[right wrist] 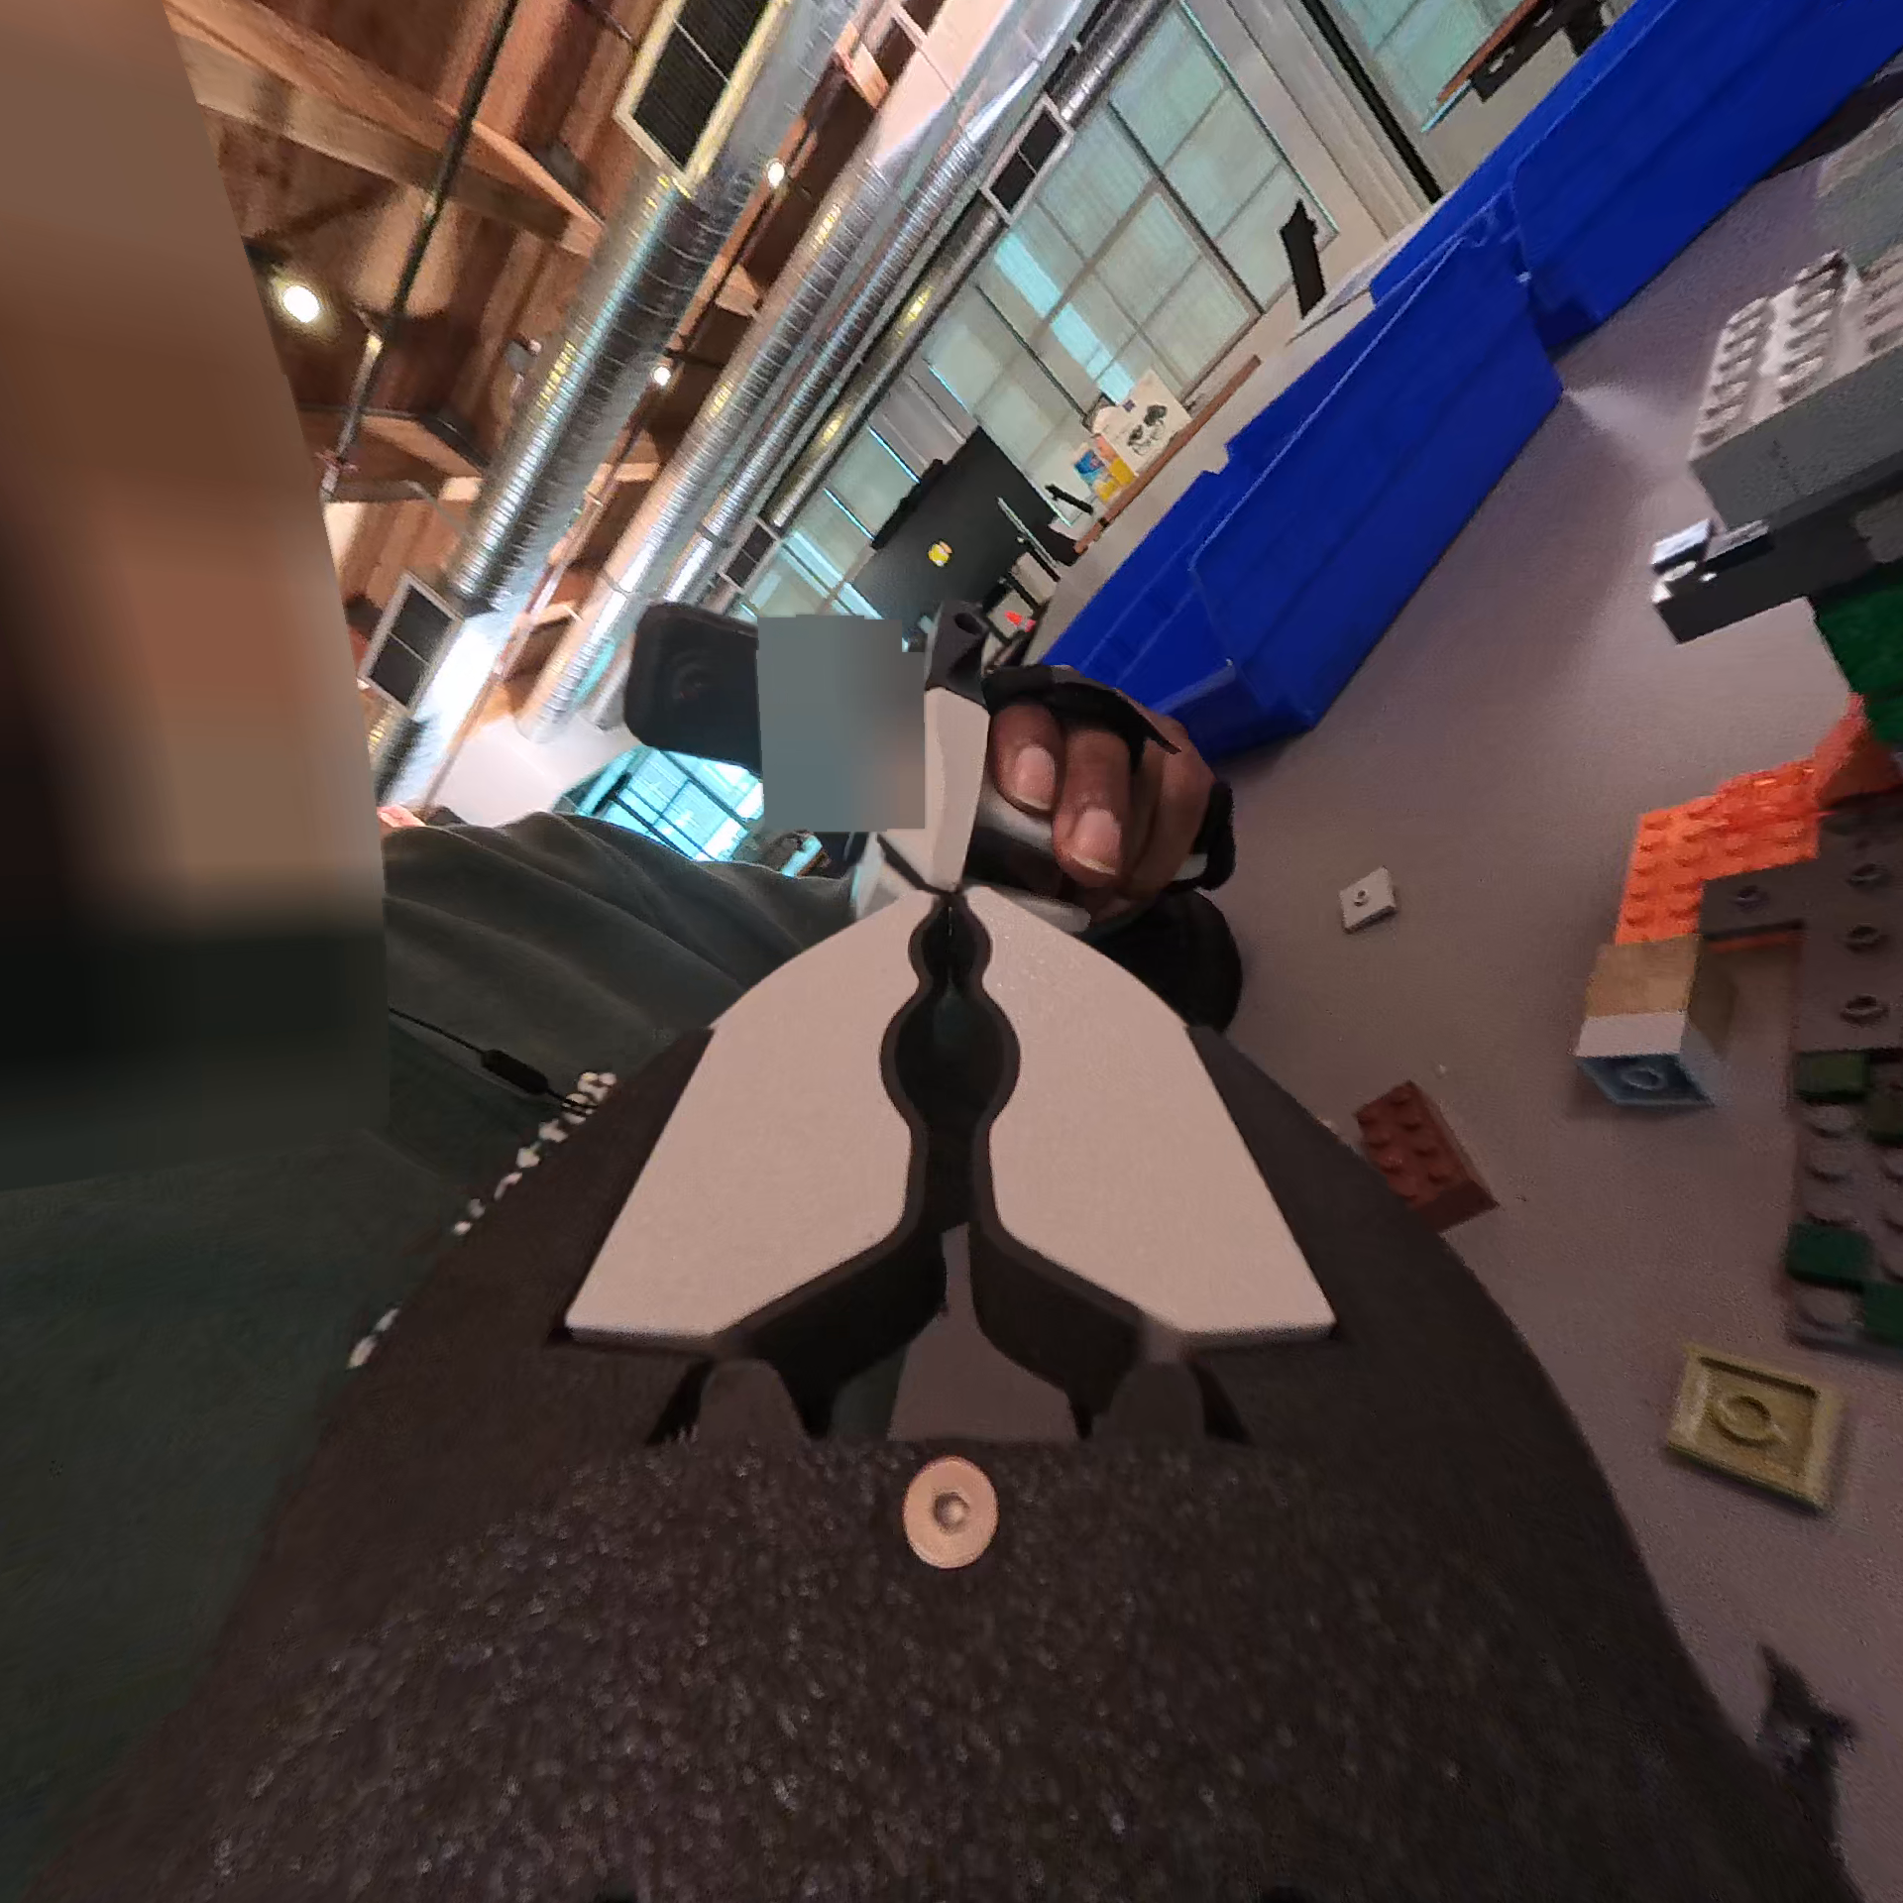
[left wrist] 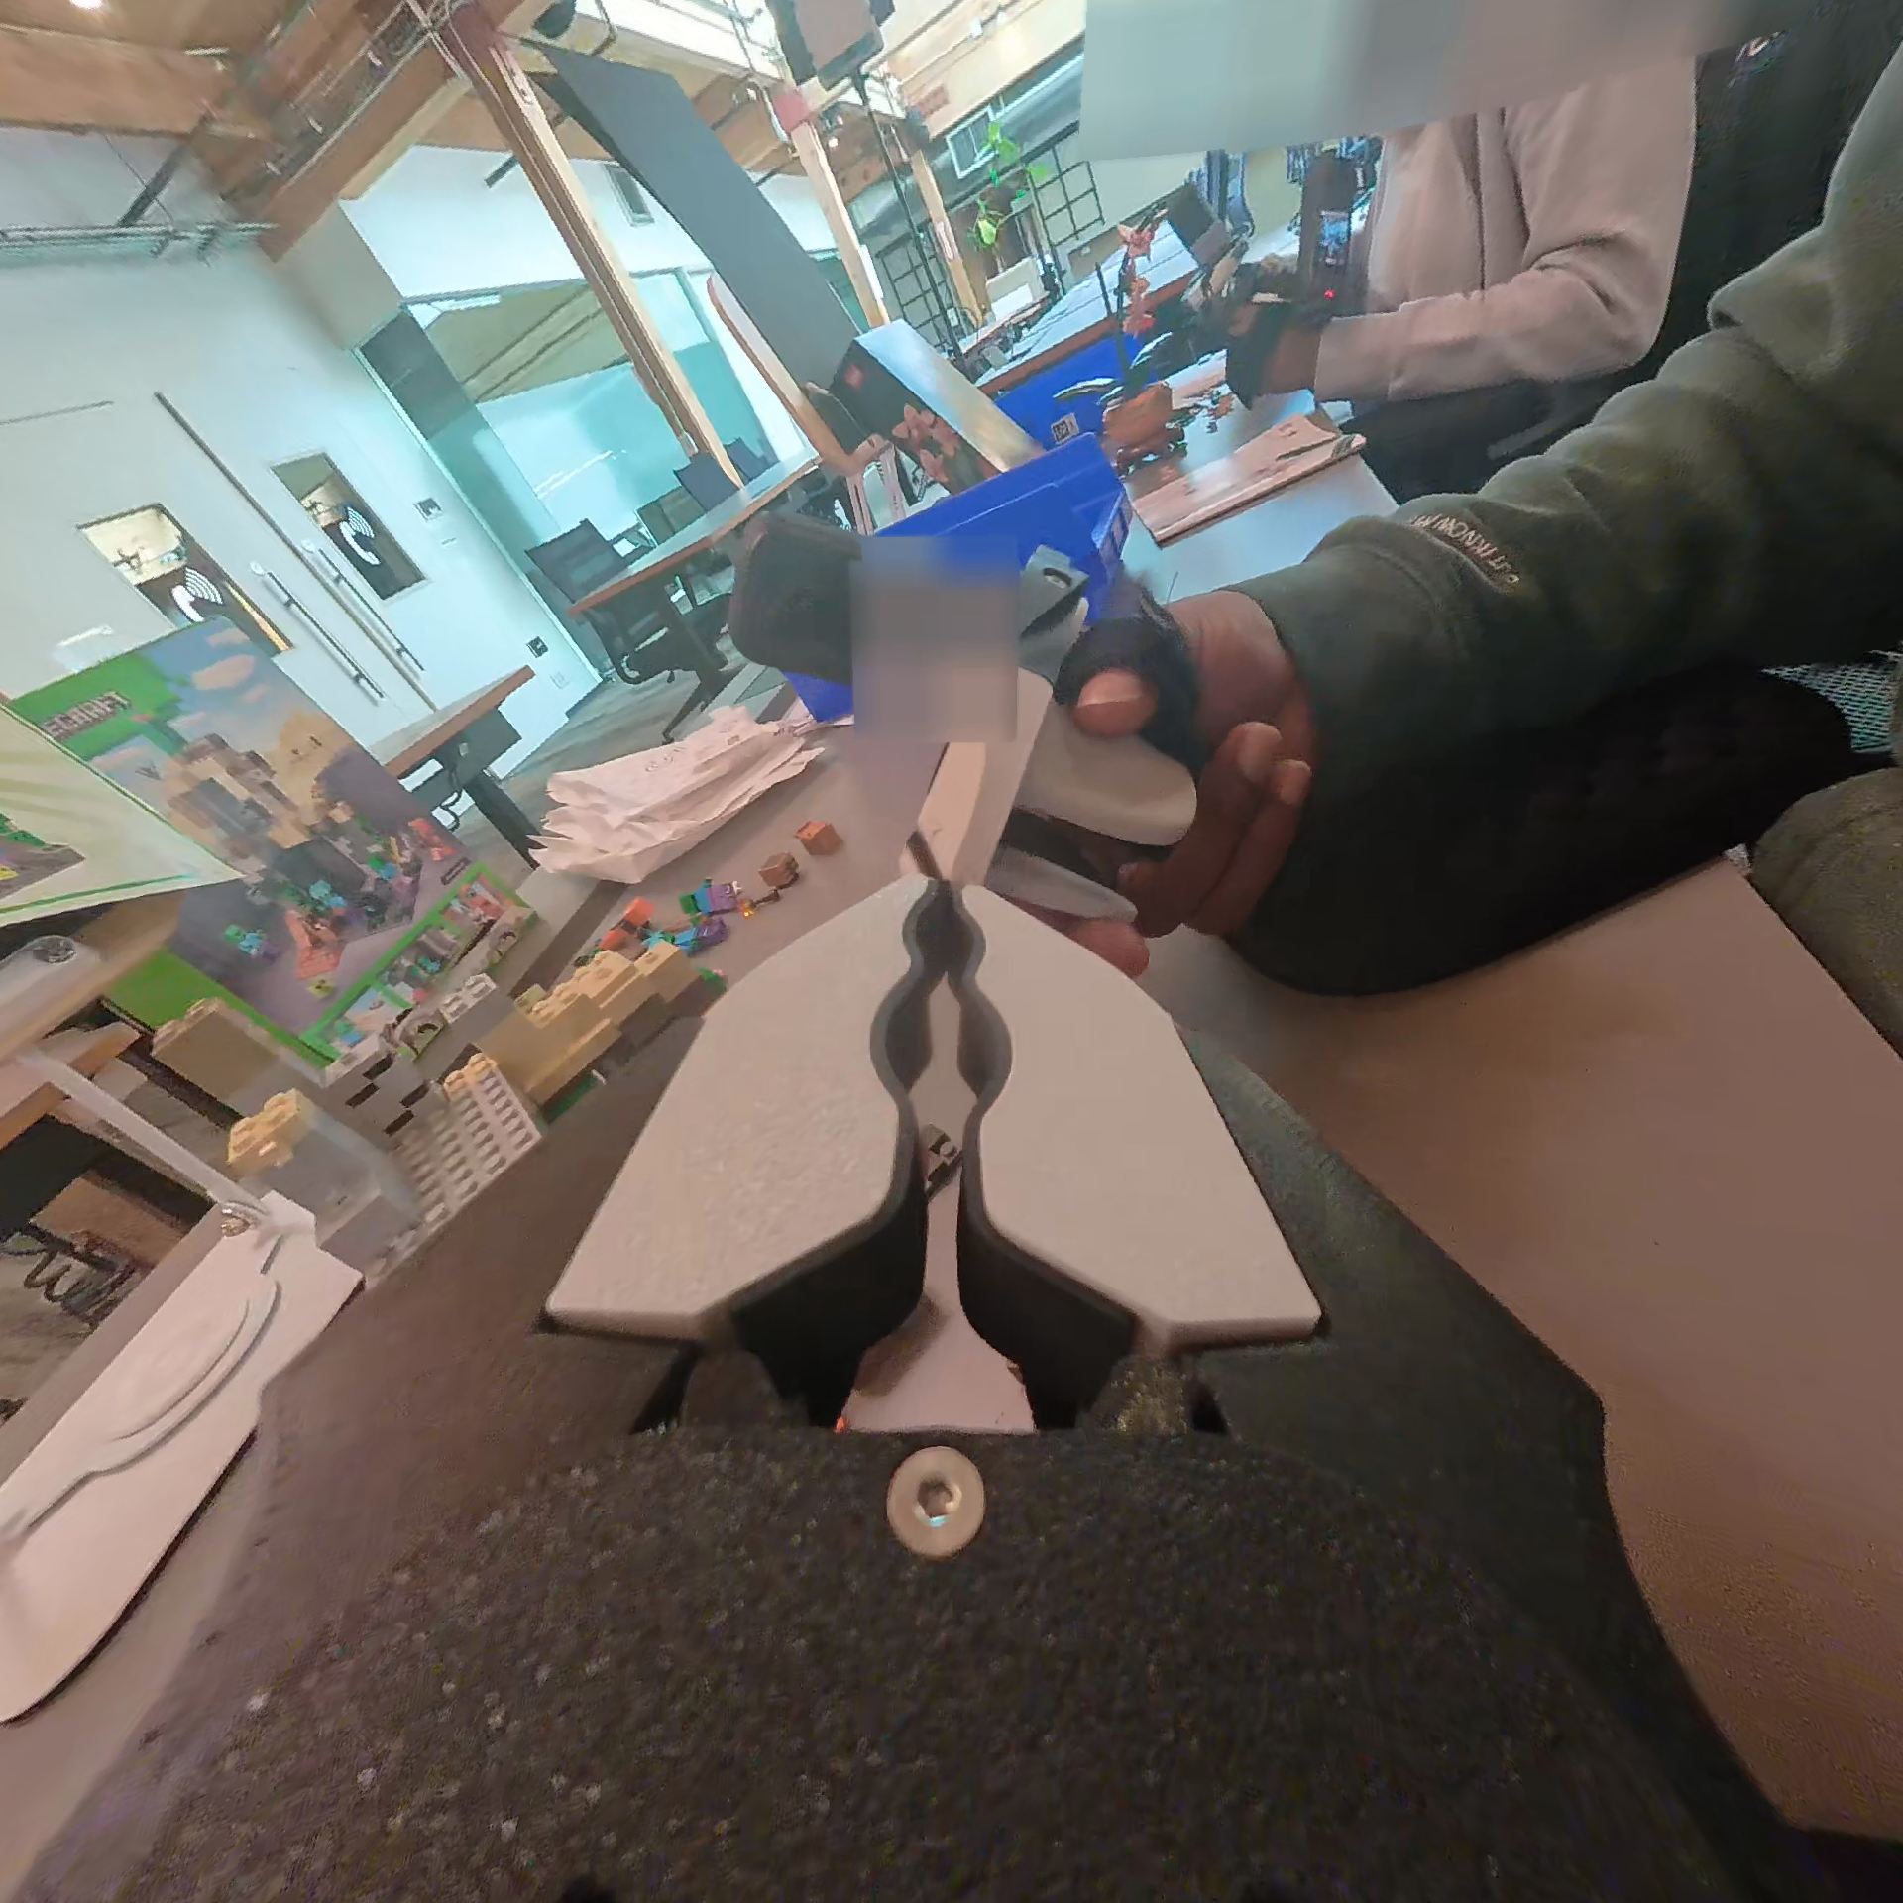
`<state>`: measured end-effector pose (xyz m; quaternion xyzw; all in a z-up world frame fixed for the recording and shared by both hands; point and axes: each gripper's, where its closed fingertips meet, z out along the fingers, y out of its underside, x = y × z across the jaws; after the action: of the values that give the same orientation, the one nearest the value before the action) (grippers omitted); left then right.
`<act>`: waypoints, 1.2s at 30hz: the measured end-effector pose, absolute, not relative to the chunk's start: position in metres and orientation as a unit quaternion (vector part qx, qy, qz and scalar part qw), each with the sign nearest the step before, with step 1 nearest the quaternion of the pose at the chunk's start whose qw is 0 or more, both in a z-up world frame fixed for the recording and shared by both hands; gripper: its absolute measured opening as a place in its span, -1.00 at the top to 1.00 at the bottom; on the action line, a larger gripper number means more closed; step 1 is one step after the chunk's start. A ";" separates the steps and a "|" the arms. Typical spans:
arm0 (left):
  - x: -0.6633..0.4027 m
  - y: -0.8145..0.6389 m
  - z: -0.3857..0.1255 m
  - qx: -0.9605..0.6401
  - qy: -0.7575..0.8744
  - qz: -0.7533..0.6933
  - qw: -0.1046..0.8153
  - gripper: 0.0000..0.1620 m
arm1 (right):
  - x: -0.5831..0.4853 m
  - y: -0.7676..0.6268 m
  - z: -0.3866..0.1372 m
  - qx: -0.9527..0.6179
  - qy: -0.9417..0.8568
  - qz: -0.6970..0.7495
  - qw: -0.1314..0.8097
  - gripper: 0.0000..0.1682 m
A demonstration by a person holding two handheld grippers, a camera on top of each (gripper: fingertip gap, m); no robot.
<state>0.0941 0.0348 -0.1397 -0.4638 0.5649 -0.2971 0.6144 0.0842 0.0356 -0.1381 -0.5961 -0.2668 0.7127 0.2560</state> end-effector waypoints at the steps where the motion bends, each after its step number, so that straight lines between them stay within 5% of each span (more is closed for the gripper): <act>1: 0.094 0.035 -0.139 -0.464 0.563 -0.299 0.614 1.00 | 0.084 0.036 -0.137 -0.594 -0.267 0.713 0.259 0.99; 9: 0.088 0.046 -0.139 -0.490 0.541 -0.322 0.603 1.00 | 0.093 0.047 -0.138 -0.614 -0.271 0.678 0.299 0.95; 16: 0.096 0.051 -0.160 -0.513 0.554 -0.306 0.580 0.95 | 0.165 0.099 -0.148 -0.715 -0.286 0.451 0.451 0.90; 23: 0.098 0.055 -0.172 -0.538 0.553 -0.314 0.553 0.80 | 0.251 0.111 -0.163 -0.787 -0.254 0.298 0.477 0.85; 36: 0.101 0.060 -0.191 -0.566 0.563 -0.295 0.525 0.70 | 0.124 0.041 -0.241 -0.771 -0.490 0.272 0.303 0.66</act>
<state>0.1009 0.0604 -0.1909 -0.5664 0.5627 -0.2951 0.5248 0.1239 0.0407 -0.2407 -0.7709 -0.4898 0.2719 0.3030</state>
